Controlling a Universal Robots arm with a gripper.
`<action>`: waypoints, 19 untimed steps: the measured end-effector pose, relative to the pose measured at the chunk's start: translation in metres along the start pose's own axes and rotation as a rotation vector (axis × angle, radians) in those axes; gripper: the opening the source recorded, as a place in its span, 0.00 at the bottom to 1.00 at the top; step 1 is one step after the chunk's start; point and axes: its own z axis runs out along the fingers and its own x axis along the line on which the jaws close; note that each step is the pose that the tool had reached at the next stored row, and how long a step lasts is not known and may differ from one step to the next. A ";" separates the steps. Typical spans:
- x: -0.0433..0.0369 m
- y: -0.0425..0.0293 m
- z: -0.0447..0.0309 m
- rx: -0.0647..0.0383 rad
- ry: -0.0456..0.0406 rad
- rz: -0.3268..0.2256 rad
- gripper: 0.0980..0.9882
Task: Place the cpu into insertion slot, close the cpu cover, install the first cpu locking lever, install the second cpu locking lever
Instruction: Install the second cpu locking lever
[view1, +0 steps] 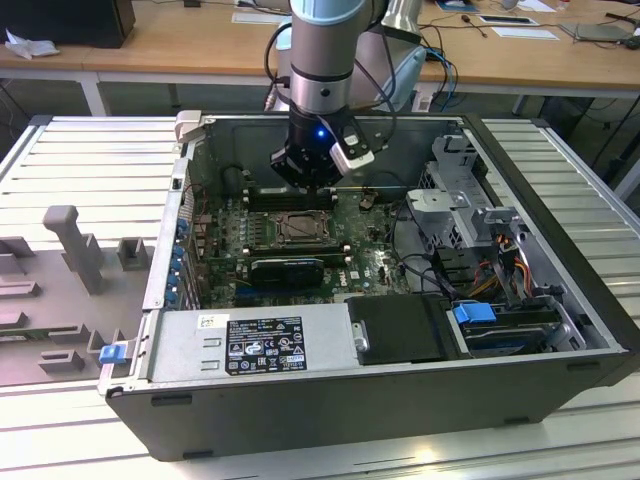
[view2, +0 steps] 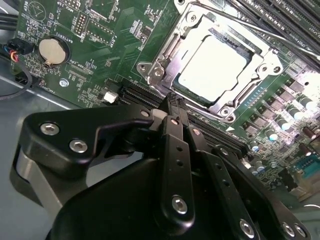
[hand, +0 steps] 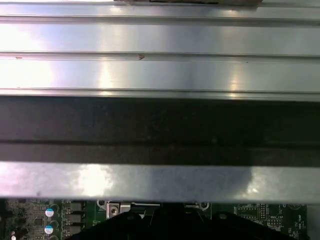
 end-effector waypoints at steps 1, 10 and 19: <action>0.0000 0.0000 -0.0010 0.000 -0.0001 0.000 0.01; -0.0006 -0.0011 -0.0015 0.000 -0.0001 0.000 0.01; -0.0007 -0.0025 -0.0155 0.000 -0.0001 0.000 0.01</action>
